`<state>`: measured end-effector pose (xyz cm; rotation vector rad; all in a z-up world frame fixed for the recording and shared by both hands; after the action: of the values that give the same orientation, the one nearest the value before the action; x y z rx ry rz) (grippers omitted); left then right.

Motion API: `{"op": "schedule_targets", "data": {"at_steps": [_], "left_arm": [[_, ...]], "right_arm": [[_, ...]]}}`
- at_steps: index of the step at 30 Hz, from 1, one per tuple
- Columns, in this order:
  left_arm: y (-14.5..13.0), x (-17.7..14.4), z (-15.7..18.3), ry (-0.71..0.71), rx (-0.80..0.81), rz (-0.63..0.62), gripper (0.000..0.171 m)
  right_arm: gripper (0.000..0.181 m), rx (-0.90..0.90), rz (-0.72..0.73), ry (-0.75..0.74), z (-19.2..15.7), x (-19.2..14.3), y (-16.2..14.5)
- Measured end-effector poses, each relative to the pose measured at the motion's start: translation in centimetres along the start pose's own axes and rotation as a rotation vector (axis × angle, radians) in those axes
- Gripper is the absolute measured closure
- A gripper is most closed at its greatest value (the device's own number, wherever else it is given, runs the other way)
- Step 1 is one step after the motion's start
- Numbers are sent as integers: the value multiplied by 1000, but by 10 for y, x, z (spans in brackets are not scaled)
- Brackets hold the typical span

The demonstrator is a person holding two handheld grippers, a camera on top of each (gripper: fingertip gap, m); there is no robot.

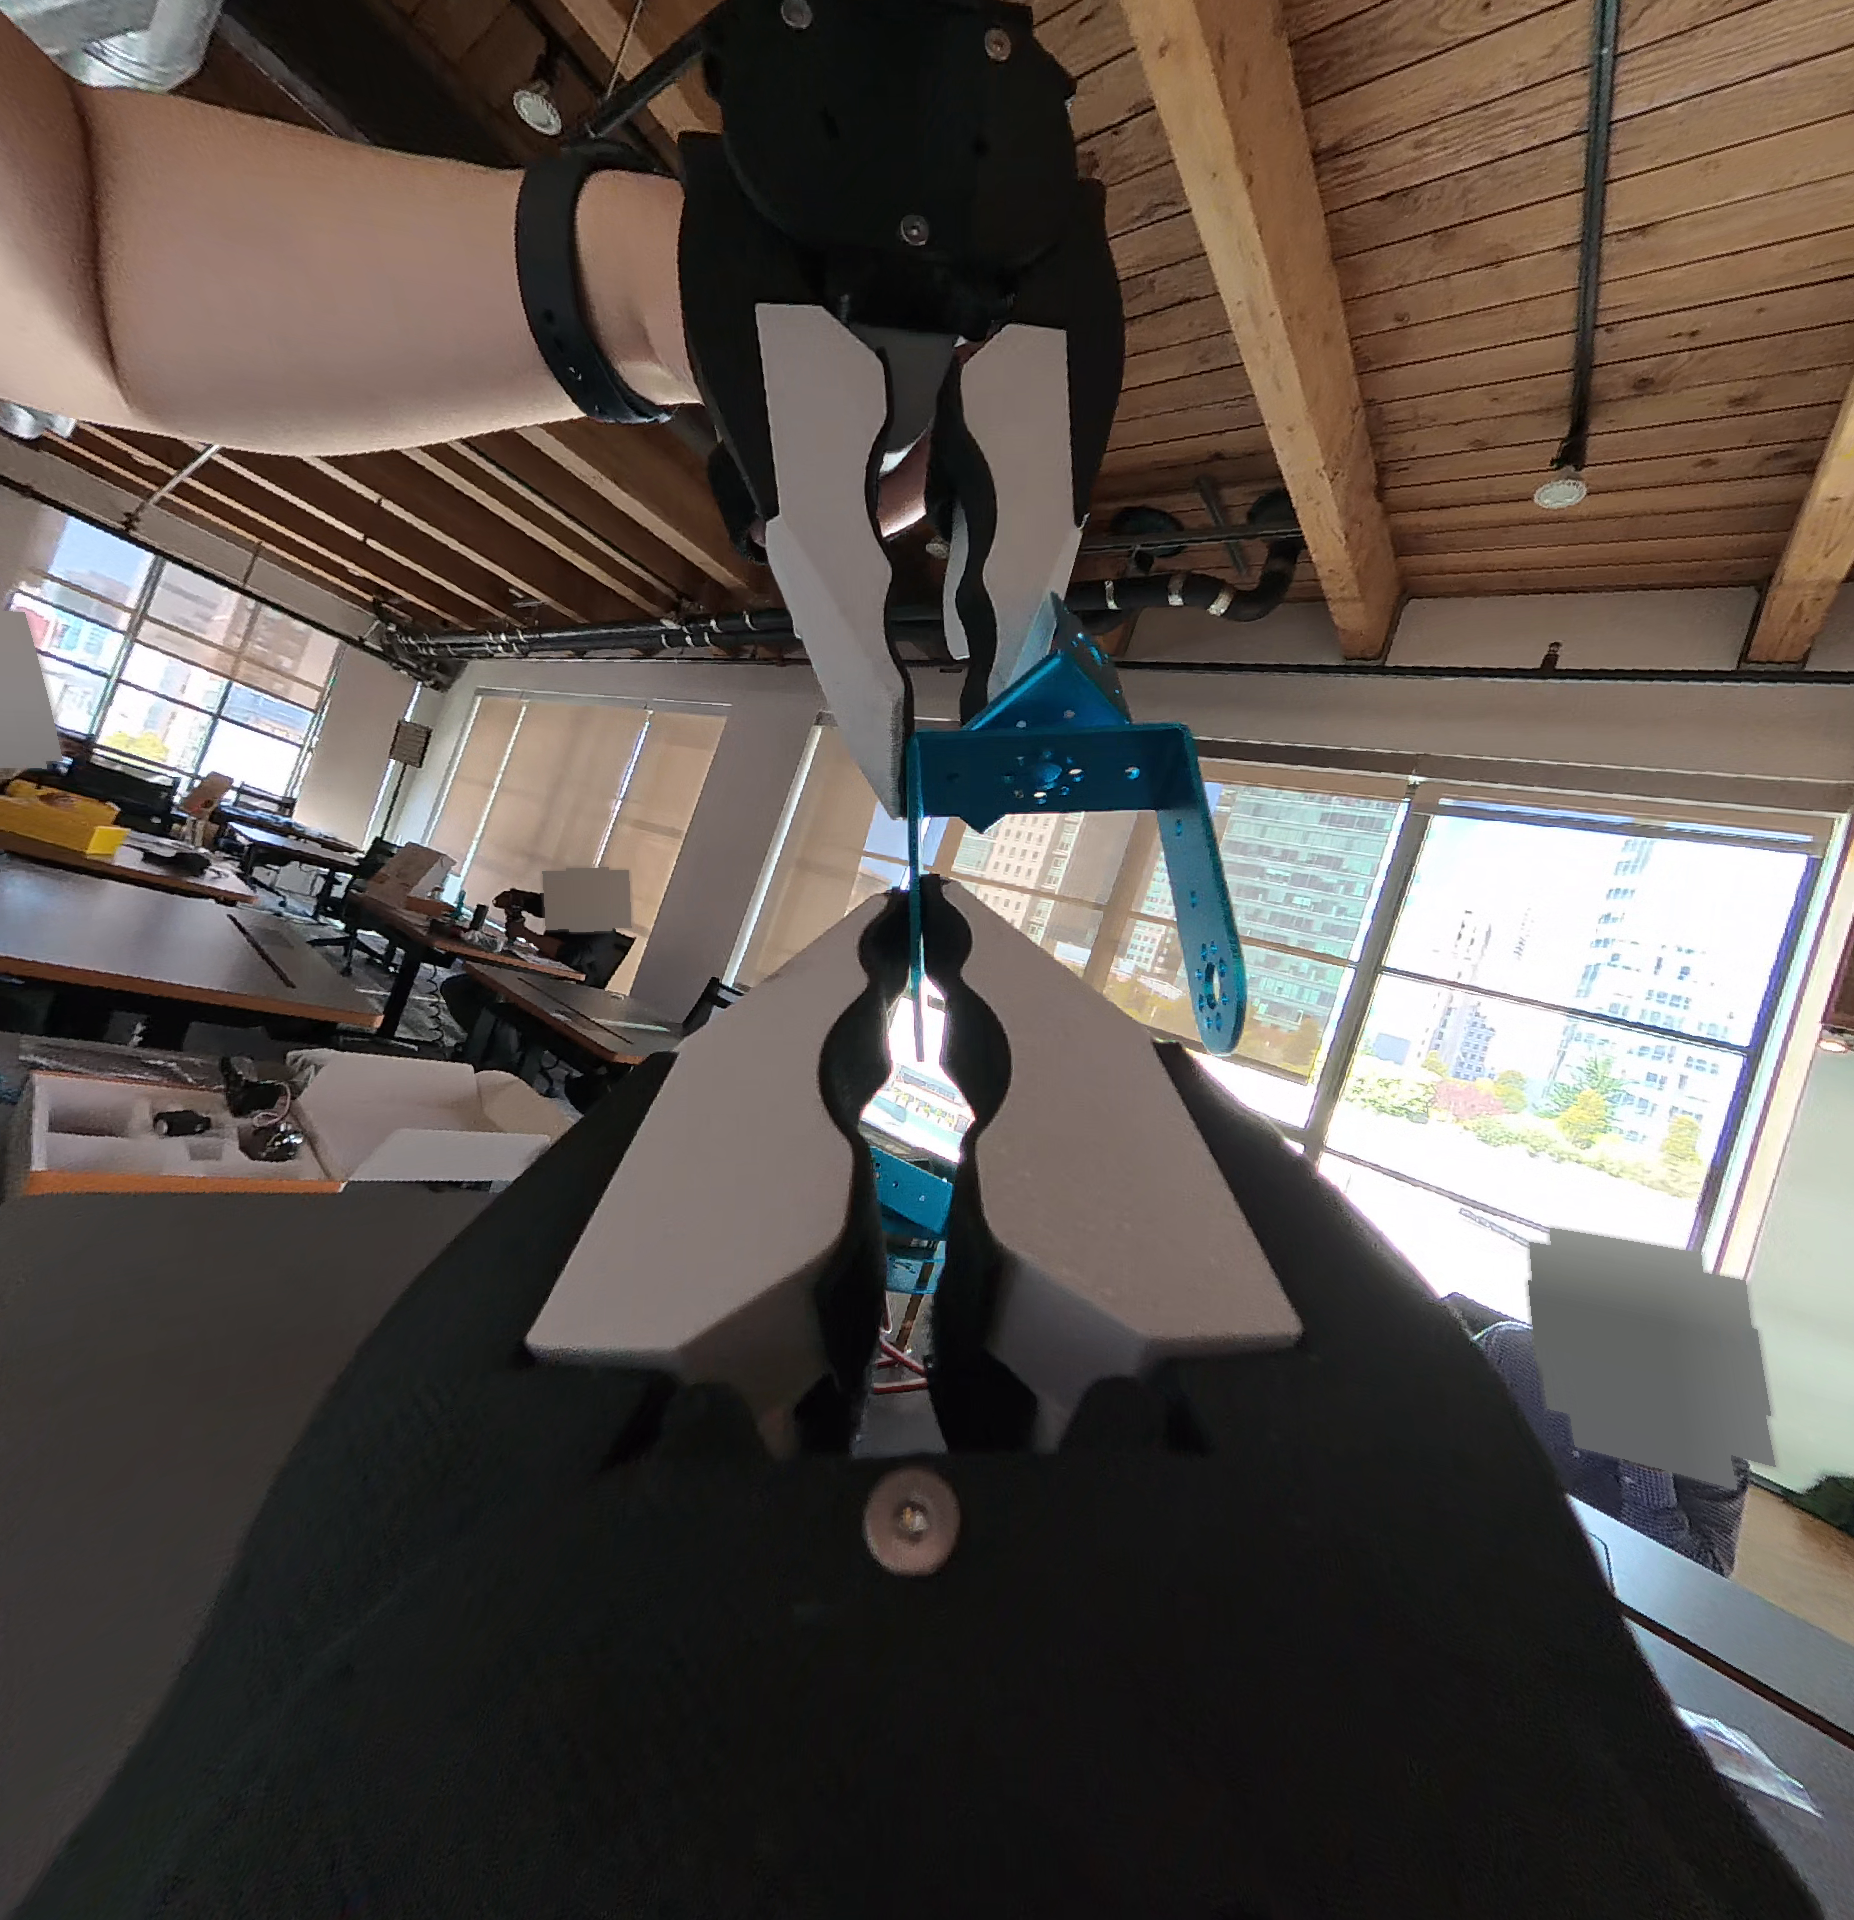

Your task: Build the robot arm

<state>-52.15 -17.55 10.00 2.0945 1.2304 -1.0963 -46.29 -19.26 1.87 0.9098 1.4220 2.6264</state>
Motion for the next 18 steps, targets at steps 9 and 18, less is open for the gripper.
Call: {"op": "schedule_targets", "data": {"at_steps": [9,18], "left_arm": [[10,-8,-17,-24,81,-187,159],[23,-16,-40,-35,7,-198,153]], "right_arm": [[181,-43,22,-53,11,5,3],[181,7,123,-107,31,0,10]]}}
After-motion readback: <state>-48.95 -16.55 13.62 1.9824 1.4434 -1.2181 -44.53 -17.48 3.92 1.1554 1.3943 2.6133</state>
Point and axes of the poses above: each gripper's, where its closed fingertips meet, x out along the fingers, y out of its top, z = x × y across the jaws, the point moved 5 cm from there along -x, back along the fingers, and after that the axes turned 10 degrees about y, right-handed, at the moved point
